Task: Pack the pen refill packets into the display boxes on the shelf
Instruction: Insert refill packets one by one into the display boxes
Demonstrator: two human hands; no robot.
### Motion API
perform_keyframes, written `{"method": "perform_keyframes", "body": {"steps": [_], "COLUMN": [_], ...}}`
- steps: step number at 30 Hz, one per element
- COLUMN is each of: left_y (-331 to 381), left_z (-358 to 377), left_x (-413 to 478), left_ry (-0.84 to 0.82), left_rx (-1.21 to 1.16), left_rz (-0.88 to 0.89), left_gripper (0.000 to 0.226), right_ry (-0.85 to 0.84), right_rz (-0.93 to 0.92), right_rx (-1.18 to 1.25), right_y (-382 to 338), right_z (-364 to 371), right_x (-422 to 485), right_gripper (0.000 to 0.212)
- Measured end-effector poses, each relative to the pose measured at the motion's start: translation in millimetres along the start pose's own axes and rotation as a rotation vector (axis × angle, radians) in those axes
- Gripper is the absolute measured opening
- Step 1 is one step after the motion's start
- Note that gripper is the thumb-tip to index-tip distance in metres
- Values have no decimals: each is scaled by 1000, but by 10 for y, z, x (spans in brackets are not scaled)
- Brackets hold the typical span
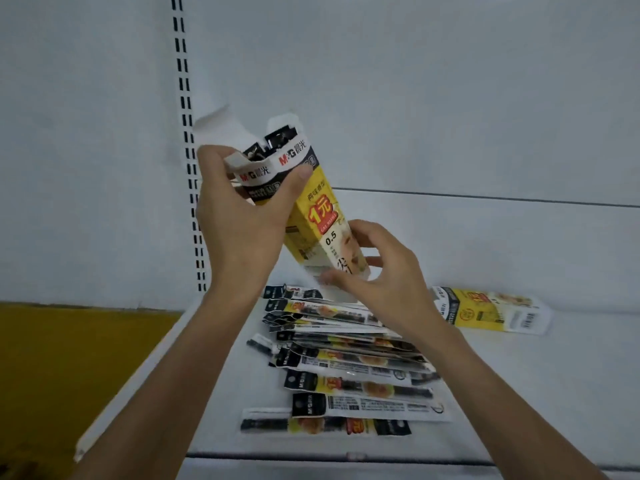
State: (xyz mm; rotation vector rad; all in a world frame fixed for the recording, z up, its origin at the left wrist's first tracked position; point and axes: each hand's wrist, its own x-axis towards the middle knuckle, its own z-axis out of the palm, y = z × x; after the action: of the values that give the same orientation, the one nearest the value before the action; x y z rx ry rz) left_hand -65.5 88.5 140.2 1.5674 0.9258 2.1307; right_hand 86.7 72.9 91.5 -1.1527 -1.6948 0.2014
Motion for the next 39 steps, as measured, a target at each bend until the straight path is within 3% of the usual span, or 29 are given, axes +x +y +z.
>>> {"method": "perform_keyframes", "body": {"steps": [4,9,12,17,22,26,28,31,32,36,39], "left_y": [-165,-362,-408,-440,-477,-567,-608,-614,-617,-624,-612], "left_z": [303,691,1026,1551,1751,1738,1738,1725,1722,1731,1716], "left_x": [-323,-967,-1350,-1748,-1988,-2009,-1995,-1993,-1993,-1989,-2016], "left_ry": [-353,-769,-920,-948,-909,-918,-883,-881,-900,-903,-979], "left_rx": [-68,275,428,661,931,903,900,985,1015,990,1022], "left_rz": [-108,-118,-57,40,156,161,258,264,263,304,228], "left_gripper": [28,16,17,13,49,68,58,47,45,46,52], "right_ry": [-3,-218,-317,-338,-261,-287,-257,-36,-42,-335,-393], "right_rz": [78,347,441,426,293,273,328,453,485,759,860], "right_rx": [-40,-76,-135,-158,-335,-484,-396,-176,-183,-21,108], "right_y": [404,1055,1373,1800,2031,2144,2128,2184,2224,2370,2438], "right_z": [-746,-1714,-2129,-2410,-2319,-2292,-2373,-2484,-2496,-2427,-2412], "right_x": [-127,-570,-831,-1027,-888,-773,-707,-525,-447,-181,-82], "right_gripper": [55,54,54,45,41,39,33,31,34,50,48]}}
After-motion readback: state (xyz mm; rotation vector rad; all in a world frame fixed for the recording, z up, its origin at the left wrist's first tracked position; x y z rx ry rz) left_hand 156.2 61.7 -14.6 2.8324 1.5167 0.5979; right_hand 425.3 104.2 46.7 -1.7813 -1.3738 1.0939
